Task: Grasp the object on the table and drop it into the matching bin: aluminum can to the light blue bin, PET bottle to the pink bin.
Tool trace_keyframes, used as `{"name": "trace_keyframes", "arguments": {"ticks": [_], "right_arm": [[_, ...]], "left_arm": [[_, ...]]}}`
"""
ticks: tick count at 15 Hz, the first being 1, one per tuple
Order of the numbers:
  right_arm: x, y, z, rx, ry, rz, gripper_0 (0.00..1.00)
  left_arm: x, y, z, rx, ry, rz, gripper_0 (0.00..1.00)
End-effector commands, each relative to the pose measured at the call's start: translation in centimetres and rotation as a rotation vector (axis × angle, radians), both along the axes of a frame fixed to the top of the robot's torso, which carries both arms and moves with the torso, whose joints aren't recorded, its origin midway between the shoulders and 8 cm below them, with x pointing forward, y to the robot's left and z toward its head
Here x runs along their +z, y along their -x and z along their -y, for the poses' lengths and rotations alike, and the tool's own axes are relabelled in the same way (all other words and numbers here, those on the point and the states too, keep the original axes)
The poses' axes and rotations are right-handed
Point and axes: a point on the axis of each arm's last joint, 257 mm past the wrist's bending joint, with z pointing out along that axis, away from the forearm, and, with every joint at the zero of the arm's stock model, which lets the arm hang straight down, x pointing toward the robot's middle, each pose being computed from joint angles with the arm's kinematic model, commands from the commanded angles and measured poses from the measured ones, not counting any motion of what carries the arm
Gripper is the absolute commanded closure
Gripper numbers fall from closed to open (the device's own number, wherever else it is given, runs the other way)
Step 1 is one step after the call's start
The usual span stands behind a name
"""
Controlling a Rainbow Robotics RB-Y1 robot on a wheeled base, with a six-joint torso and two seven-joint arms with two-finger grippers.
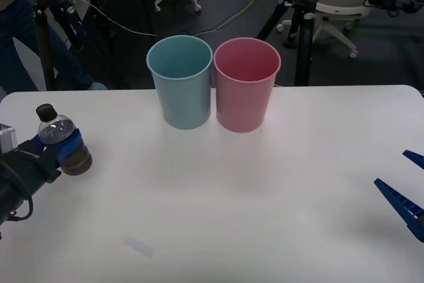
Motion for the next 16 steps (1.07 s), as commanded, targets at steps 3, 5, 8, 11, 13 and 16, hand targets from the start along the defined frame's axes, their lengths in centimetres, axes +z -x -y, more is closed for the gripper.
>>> {"name": "trace_keyframes", "arguments": {"ticks": [3, 5, 8, 11, 13, 16], "right_arm": [[0.0, 0.0, 0.0, 0.000, 0.000, 0.000, 0.00], [0.0, 0.0, 0.0, 0.000, 0.000, 0.000, 0.00], [0.0, 0.0, 0.0, 0.000, 0.000, 0.000, 0.00], [0.0, 0.0, 0.0, 0.000, 0.000, 0.000, 0.00], [0.0, 0.0, 0.0, 0.000, 0.000, 0.000, 0.00], [0.0, 0.0, 0.0, 0.000, 0.000, 0.000, 0.00]], "left_arm": [[3.1, 4.4, 3.2, -0.105, -0.022, 0.006, 1.00], [4.5, 5.5, 4.7, -0.154, -0.048, 0.016, 1.00], [6.9, 6.9, 7.3, -0.243, -0.100, 0.045, 1.00], [9.5, 7.9, 10.1, -0.332, -0.086, 0.061, 1.00], [11.7, 8.2, 12.0, -0.394, -0.092, 0.085, 1.00], [14.7, 7.9, 15.2, -0.482, -0.047, 0.087, 1.00]]}}
